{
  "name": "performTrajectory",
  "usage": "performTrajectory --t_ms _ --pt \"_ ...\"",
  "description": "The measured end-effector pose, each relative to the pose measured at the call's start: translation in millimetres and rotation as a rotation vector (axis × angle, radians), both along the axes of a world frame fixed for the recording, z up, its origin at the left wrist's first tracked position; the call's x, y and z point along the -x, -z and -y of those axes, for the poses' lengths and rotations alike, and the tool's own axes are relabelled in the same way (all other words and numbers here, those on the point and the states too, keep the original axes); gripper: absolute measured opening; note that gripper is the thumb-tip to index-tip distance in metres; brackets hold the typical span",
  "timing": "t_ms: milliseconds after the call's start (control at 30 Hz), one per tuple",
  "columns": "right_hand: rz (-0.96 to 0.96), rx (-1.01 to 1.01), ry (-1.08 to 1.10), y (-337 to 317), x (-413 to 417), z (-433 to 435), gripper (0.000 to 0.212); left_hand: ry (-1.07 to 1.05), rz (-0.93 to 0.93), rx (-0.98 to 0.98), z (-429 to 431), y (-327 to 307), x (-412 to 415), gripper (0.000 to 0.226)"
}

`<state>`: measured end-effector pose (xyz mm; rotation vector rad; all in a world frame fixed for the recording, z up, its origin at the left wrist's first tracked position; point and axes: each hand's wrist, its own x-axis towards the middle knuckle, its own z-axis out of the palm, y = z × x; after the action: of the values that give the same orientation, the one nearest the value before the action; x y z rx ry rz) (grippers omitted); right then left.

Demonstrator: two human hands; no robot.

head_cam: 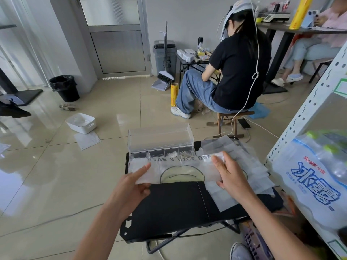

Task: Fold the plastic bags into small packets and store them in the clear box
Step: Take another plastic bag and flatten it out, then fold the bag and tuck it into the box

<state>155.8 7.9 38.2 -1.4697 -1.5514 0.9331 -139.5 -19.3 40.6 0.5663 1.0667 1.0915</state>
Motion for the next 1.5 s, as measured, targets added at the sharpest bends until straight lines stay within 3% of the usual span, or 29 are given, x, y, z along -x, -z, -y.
performTrajectory --t_ms 133,167,267,333,500,600,767,900,1067,1167,1333,1400,1467,1500 --pt "-0.021 0.003 -0.022 1.4 -3.0 -1.5 0.022 -0.05 -0.152 -0.039 0.6 1.5 0.8 0.09" --pt "-0.022 -0.001 -0.031 1.2 -3.9 -1.3 0.023 -0.061 -0.167 -0.085 1.2 0.6 0.8 0.084" --pt "-0.057 -0.009 -0.069 1.3 -4.0 0.7 0.026 -0.084 -0.141 -0.205 4.2 -4.6 -3.6 0.033" --pt "-0.083 -0.019 -0.085 2.6 -1.8 1.4 0.035 -0.084 -0.174 -0.245 5.0 -6.8 -5.2 0.024" --pt "-0.078 -0.064 -0.036 5.9 -2.5 -1.5 0.044 -0.103 -0.235 -0.157 5.2 -7.6 -5.8 0.037" --pt "-0.089 -0.068 -0.031 5.3 -6.0 -2.4 0.048 -0.124 -0.412 -0.189 4.1 -5.2 -1.7 0.04" --pt "-0.025 -0.086 -0.025 8.9 -3.3 -2.8 0.049 0.009 -0.551 -0.212 7.0 -0.7 -9.0 0.05" --pt "-0.056 -0.112 0.018 8.9 -7.0 -6.2 0.036 0.019 -0.455 -0.192 4.5 1.3 -2.7 0.047" --pt "-0.016 -0.158 0.048 6.5 -16.0 -7.4 0.041 0.037 -0.503 -0.265 7.8 -9.5 2.4 0.038" --pt "-0.004 -0.142 0.041 -0.2 -18.7 -8.5 0.044 0.181 -0.502 -0.233 9.7 -15.3 7.6 0.038" --pt "-0.022 -0.085 -0.116 -10.6 -30.0 -13.7 0.045 0.73 -0.382 -0.083 19.3 -25.0 32.4 0.04" --pt "0.015 -0.053 -0.211 -13.9 -26.9 -15.4 0.041 0.937 -0.36 -0.077 21.3 -27.2 27.4 0.056" --pt "0.074 -0.01 -0.302 -15.9 -17.9 -16.6 0.05 1.025 -0.404 -0.074 22.8 -26.2 9.3 0.07" --pt "0.104 0.01 -0.343 -16.7 -12.3 -16.9 0.057 1.024 -0.416 -0.08 24.5 -22.9 -3.3 0.062"
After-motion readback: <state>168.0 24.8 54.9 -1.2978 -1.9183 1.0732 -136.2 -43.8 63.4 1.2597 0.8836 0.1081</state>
